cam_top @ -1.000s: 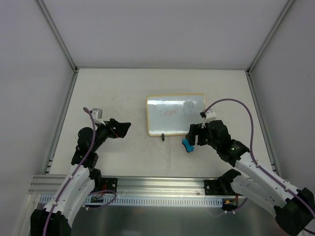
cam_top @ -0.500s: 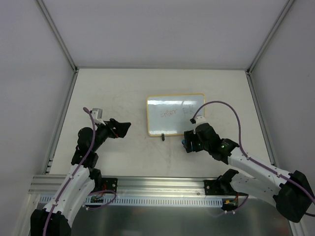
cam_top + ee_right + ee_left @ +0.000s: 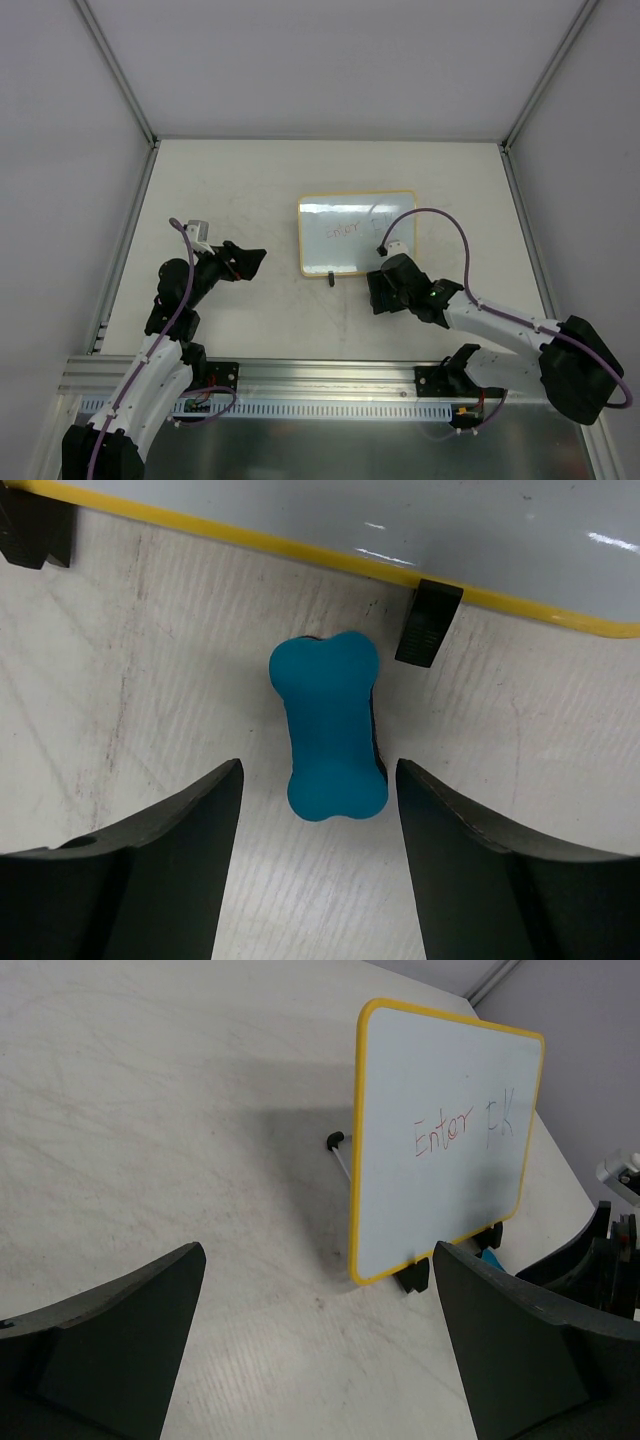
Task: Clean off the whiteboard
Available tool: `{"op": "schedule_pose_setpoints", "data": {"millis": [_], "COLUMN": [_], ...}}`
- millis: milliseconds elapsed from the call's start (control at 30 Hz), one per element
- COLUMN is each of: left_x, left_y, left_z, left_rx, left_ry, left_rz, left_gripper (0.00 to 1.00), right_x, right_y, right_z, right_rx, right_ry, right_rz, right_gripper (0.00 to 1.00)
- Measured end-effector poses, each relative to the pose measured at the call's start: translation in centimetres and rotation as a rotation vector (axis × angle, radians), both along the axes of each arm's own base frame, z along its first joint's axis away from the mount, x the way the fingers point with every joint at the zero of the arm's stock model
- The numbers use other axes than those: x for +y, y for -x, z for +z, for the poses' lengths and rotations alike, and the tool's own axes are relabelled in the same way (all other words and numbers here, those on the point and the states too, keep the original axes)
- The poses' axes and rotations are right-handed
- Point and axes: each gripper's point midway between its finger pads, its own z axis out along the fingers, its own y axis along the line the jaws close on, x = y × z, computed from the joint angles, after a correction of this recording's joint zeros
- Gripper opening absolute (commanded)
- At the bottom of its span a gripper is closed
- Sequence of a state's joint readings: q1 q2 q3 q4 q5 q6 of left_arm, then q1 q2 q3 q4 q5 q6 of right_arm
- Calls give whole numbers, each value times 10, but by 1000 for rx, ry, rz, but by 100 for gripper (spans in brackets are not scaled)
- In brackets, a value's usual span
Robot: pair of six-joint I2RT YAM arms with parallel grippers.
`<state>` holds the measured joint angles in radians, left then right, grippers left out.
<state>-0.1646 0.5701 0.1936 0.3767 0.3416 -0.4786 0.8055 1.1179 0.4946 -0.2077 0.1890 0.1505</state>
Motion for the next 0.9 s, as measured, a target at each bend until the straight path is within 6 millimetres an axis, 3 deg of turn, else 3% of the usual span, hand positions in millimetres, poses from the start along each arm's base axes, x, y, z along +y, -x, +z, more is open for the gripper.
{"op": "schedule_pose_setpoints", "data": {"millis": [267, 367, 533, 900], "left_x": [0, 0, 0, 0], "left_y": [0, 0, 0, 0], "left_z": [0, 0, 0, -1], "left_rx": [0, 0, 0, 2], "left_ry": [0, 0, 0, 0], "left_rz": [-1, -1, -1, -1], "left_gripper": [99, 99, 99, 99], "right_x": [-2, -3, -3, -1], "right_y": [-4, -6, -7, -9], "right_z": [-10, -12, -11, -13], "right_rx": [5, 4, -2, -4], "right_ry": [35, 42, 40, 38], "right_rz": [-20, -26, -40, -44], "right_gripper": [60, 50, 42, 45]}}
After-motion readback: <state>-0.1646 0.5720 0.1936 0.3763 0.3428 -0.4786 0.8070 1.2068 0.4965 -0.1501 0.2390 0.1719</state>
